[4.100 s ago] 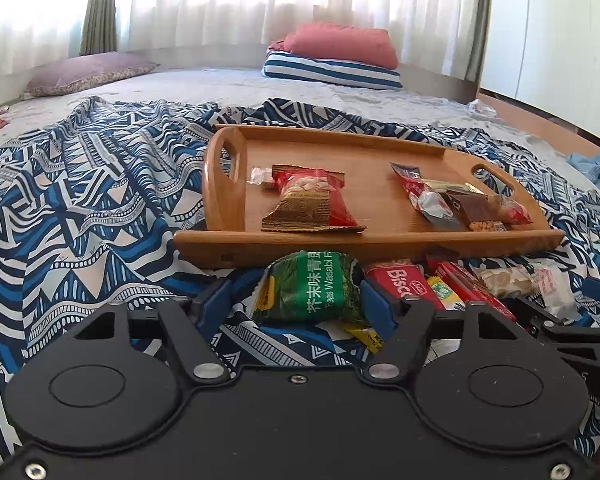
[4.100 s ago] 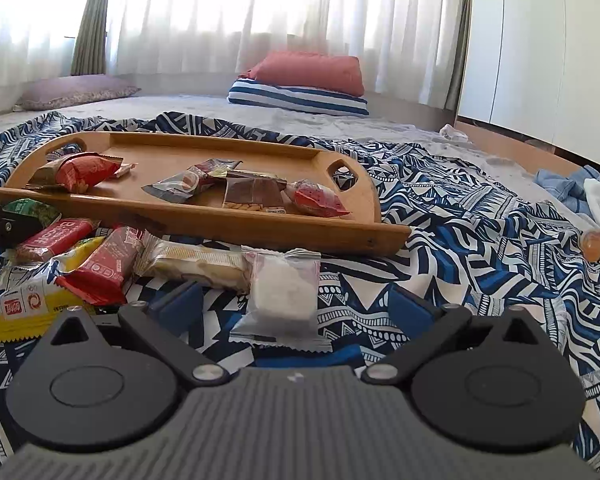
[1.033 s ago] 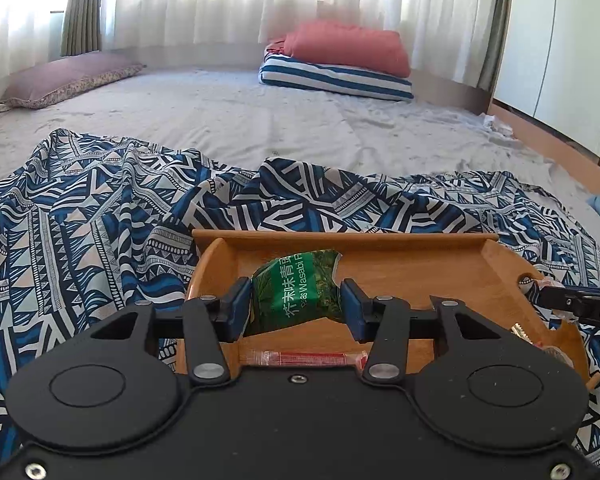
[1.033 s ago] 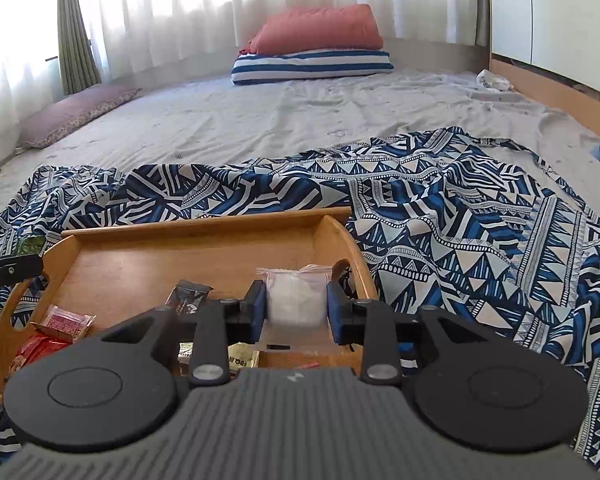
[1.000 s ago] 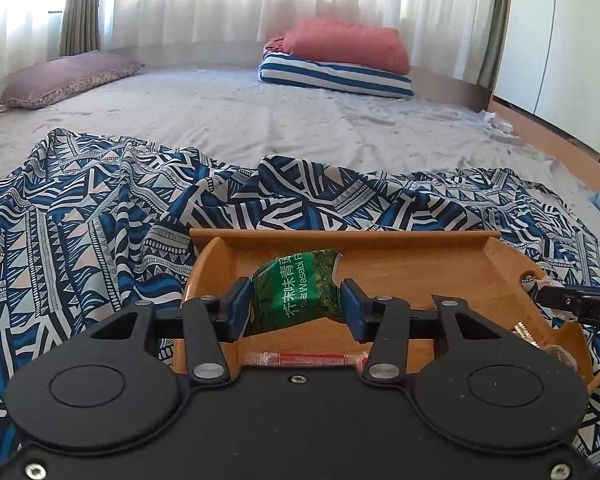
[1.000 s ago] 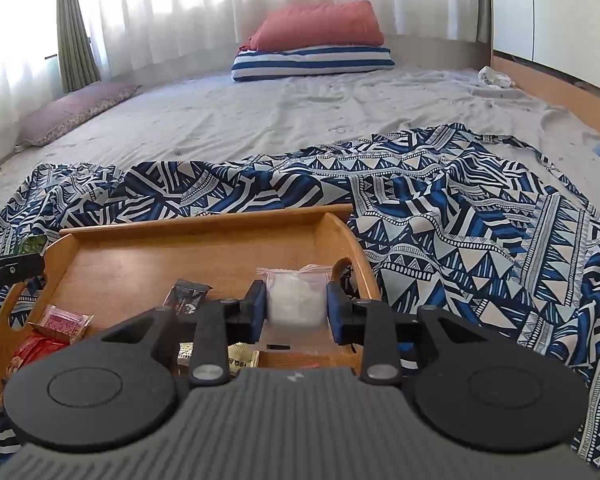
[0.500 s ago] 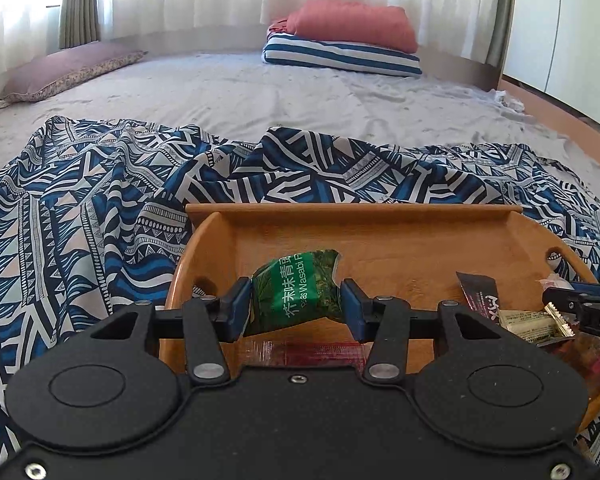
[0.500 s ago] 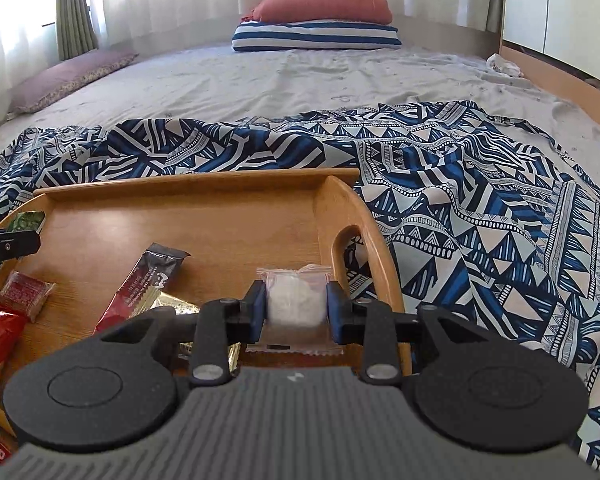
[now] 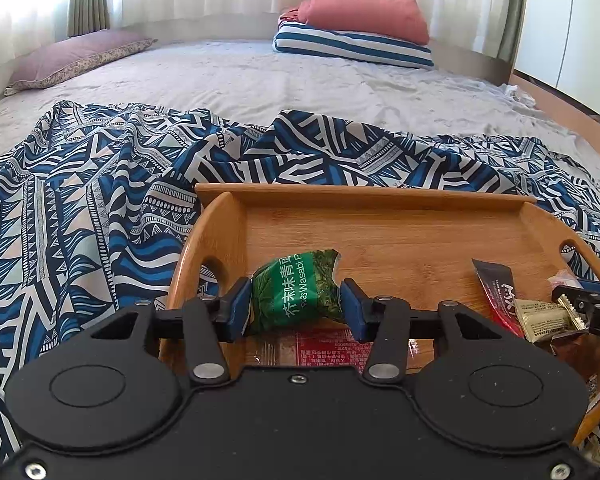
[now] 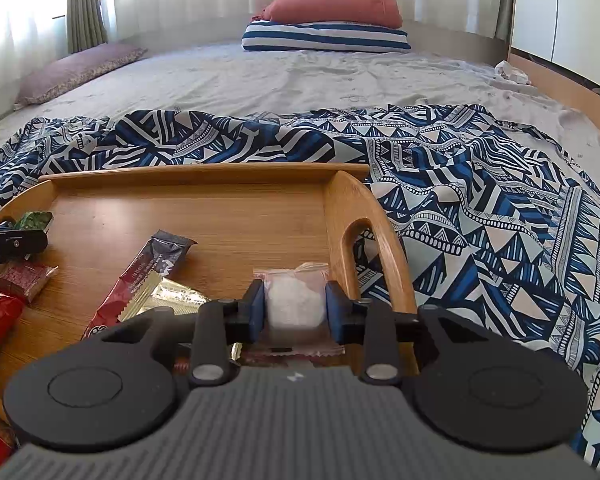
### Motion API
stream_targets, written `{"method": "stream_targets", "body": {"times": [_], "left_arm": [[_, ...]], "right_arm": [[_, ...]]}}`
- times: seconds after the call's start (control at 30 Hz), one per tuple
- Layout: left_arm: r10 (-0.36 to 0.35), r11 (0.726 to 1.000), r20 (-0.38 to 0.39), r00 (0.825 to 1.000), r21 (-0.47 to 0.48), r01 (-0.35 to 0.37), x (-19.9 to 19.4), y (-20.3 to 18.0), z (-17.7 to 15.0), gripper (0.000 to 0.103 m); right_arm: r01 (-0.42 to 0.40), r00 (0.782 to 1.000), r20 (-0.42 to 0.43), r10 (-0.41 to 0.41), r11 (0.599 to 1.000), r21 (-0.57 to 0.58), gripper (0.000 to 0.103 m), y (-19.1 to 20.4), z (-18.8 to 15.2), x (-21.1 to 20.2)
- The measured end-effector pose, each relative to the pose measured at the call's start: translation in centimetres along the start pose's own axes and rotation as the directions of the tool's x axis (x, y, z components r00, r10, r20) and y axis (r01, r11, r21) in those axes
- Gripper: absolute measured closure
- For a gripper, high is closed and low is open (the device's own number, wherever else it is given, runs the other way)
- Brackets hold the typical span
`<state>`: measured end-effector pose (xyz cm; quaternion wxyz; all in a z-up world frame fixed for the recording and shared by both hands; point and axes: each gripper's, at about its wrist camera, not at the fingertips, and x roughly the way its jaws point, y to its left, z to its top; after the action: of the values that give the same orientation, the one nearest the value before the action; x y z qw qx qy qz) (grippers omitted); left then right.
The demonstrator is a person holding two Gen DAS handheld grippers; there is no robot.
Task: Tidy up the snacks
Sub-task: 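Carry the green packet with the left tool while the right tool carries the white packet over the tray, then lower and open the left tool on the tray while the right tool releases the white packet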
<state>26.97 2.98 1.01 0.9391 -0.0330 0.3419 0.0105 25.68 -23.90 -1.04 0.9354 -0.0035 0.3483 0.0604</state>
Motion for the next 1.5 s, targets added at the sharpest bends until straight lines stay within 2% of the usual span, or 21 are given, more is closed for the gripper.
{"method": "stream_targets", "body": {"times": [0.37,0.47,0.57,0.63,0.8,0.9,1.27,1.5], "left_arm": [[0.009,1.0,-0.001,1.0,0.016,-0.009,0.1,-0.2,0.0,0.056],[0.004,1.0,-0.001,1.0,0.017,-0.004,0.1,-0.3,0.0,0.053],[-0.003,1.0,0.005,1.0,0.022,0.003,-0.1,-0.4,0.0,0.045],[0.004,0.999,0.025,1.0,0.037,-0.004,-0.6,-0.6,0.0,0.029],[-0.007,0.997,0.058,0.998,0.076,0.003,-2.3,-1.1,0.3,0.013],[-0.026,0.997,0.06,0.998,0.069,0.021,-3.4,-1.0,0.5,0.011],[-0.057,0.995,0.055,0.997,0.088,0.052,-9.0,-1.3,0.2,0.005],[-0.08,0.994,0.064,0.995,0.085,0.075,-13.1,-1.3,-1.3,0.003]], "right_arm": [[0.002,1.0,0.001,-0.002,1.0,-0.002,0.058,0.1,-0.1,0.0],[0.002,1.0,0.001,-0.002,1.0,-0.003,0.058,0.1,-0.1,0.0],[-0.004,1.0,-0.003,0.004,1.0,-0.005,0.05,0.0,-0.1,0.0],[-0.016,1.0,-0.006,0.016,1.0,-0.002,0.047,-0.1,-0.1,-0.1],[-0.019,1.0,0.007,0.019,1.0,0.004,0.031,0.1,0.1,-0.8],[-0.024,1.0,0.008,0.024,1.0,-0.002,0.022,0.3,0.2,-1.5],[-0.016,0.999,0.048,0.019,0.999,-0.046,0.012,1.2,0.6,-5.8],[-0.061,0.993,0.095,0.068,0.996,-0.07,0.002,2.2,-0.1,-9.3]]}}
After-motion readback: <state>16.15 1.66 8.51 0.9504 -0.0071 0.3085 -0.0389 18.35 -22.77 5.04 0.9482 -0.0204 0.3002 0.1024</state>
